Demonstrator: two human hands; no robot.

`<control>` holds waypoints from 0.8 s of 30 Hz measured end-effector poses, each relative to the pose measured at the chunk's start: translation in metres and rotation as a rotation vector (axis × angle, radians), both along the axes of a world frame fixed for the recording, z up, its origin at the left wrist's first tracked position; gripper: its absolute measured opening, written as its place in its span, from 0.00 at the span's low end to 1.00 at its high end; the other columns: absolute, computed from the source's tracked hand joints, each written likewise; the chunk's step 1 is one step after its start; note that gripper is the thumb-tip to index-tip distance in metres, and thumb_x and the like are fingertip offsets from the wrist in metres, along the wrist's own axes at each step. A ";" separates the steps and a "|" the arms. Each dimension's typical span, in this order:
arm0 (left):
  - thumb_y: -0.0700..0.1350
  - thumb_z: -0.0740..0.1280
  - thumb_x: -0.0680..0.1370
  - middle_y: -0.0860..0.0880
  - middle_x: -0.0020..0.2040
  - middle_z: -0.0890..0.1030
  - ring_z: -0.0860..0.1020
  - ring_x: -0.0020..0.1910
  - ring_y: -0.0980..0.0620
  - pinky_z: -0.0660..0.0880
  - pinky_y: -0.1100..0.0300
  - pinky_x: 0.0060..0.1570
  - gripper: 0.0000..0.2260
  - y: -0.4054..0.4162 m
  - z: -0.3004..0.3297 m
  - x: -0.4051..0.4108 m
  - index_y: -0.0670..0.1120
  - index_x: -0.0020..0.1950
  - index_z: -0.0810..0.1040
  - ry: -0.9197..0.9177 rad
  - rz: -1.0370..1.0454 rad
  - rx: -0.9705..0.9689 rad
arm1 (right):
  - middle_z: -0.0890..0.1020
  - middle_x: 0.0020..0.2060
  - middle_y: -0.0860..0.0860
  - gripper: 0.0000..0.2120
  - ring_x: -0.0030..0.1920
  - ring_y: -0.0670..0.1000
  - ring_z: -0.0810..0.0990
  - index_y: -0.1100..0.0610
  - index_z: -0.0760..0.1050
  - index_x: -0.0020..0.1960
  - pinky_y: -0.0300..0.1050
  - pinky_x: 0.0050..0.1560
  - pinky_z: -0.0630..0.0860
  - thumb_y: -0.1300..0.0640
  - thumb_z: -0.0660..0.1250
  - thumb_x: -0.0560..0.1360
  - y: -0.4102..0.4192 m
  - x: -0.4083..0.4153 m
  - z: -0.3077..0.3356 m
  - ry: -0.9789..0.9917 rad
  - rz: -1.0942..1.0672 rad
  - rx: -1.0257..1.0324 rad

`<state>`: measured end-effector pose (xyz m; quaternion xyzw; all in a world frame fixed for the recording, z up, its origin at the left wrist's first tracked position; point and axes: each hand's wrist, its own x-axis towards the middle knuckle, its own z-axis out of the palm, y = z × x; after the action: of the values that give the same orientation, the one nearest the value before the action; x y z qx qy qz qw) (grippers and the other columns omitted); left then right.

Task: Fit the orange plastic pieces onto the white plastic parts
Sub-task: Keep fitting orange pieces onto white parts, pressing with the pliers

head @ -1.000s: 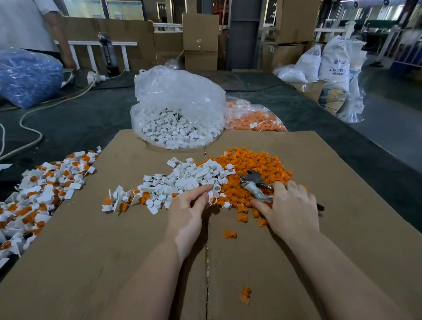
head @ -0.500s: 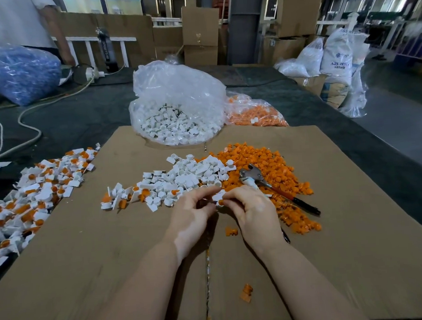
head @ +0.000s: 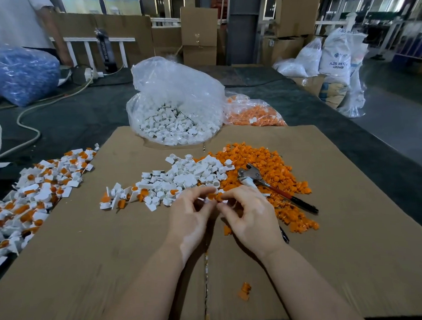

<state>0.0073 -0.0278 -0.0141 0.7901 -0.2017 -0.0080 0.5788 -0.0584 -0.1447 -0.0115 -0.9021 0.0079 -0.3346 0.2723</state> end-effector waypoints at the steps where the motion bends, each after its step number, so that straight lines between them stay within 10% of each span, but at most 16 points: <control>1: 0.38 0.68 0.75 0.48 0.49 0.79 0.76 0.44 0.55 0.72 0.66 0.46 0.09 0.000 -0.001 0.000 0.52 0.50 0.80 -0.005 0.055 -0.021 | 0.79 0.37 0.49 0.04 0.39 0.49 0.77 0.58 0.78 0.43 0.39 0.39 0.73 0.59 0.71 0.69 0.000 -0.002 0.000 0.001 0.024 -0.019; 10: 0.35 0.63 0.77 0.49 0.51 0.67 0.70 0.38 0.61 0.60 0.84 0.38 0.11 0.007 -0.004 0.012 0.42 0.58 0.78 0.002 0.545 -0.147 | 0.78 0.35 0.51 0.04 0.36 0.52 0.78 0.59 0.77 0.39 0.43 0.34 0.75 0.62 0.72 0.69 0.002 -0.005 -0.004 0.146 0.105 -0.265; 18: 0.37 0.61 0.78 0.42 0.75 0.53 0.61 0.70 0.42 0.58 0.62 0.65 0.24 0.005 -0.003 0.013 0.41 0.74 0.60 0.101 0.553 0.069 | 0.78 0.38 0.56 0.06 0.41 0.56 0.78 0.63 0.79 0.41 0.49 0.42 0.76 0.60 0.72 0.71 0.000 -0.001 -0.004 0.159 0.052 -0.239; 24: 0.37 0.62 0.78 0.45 0.77 0.48 0.44 0.76 0.48 0.48 0.59 0.70 0.25 0.004 -0.005 0.010 0.44 0.74 0.61 0.018 0.497 0.122 | 0.77 0.38 0.57 0.06 0.40 0.55 0.77 0.64 0.79 0.39 0.47 0.41 0.75 0.60 0.72 0.70 0.000 0.000 -0.005 0.160 0.039 -0.236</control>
<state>0.0172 -0.0239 -0.0189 0.8488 0.0045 0.1154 0.5160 -0.0580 -0.1443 -0.0160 -0.9517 -0.0274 -0.2548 0.1691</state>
